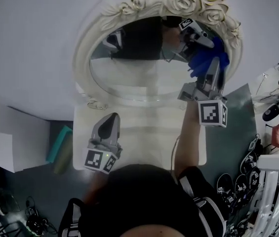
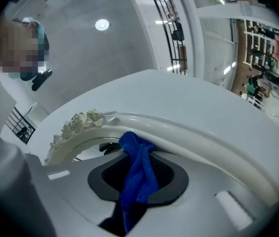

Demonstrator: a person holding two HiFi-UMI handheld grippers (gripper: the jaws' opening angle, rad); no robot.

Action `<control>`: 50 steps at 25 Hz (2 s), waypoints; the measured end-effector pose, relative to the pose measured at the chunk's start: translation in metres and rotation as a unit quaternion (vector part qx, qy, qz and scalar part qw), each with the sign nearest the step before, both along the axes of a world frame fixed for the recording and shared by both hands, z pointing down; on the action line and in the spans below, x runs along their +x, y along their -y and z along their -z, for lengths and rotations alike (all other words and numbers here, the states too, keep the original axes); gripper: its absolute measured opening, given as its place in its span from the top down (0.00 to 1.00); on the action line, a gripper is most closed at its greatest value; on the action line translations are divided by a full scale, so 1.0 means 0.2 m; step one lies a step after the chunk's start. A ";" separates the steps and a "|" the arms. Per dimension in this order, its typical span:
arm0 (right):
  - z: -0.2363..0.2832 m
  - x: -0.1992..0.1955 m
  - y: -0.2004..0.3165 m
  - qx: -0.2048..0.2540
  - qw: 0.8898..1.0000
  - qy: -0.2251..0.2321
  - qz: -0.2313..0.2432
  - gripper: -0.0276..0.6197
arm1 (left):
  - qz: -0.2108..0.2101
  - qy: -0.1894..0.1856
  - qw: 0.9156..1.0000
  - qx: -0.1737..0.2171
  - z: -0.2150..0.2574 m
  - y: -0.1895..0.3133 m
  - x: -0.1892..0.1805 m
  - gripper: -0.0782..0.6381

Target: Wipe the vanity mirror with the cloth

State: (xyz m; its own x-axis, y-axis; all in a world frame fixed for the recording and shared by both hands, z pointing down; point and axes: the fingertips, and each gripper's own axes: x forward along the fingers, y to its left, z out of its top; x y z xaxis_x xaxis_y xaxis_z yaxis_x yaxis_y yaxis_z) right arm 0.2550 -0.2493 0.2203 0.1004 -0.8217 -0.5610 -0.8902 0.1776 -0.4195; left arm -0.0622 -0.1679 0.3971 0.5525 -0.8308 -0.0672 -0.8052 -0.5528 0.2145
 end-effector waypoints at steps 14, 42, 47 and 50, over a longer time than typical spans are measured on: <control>0.44 -0.56 0.07 -0.031 0.973 -0.227 -0.039 0.86 | 0.018 -0.013 1.000 0.009 0.02 -0.06 -0.18 0.88; -0.26 -1.69 0.17 -0.050 0.803 -0.593 -0.014 0.86 | 0.098 -0.011 0.995 -0.011 -0.06 -0.14 -0.52 0.88; -0.74 -1.74 0.18 -0.060 0.744 -0.665 -0.002 0.86 | 0.105 -0.009 0.994 -0.009 -0.06 -0.15 -0.55 0.88; -1.04 -1.72 0.16 -0.061 0.707 -0.704 0.004 0.86 | 0.102 -0.010 0.995 -0.011 -0.08 -0.17 -0.51 0.88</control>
State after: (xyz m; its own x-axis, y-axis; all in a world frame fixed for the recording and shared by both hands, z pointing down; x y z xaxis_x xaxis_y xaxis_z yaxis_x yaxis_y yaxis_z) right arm -0.0882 -0.2803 0.4283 -0.4924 -0.8700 -0.0251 -0.4393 0.2235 0.8701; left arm -0.1650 -0.1337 0.4130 0.3711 -0.9269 -0.0563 -0.8956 -0.3733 0.2418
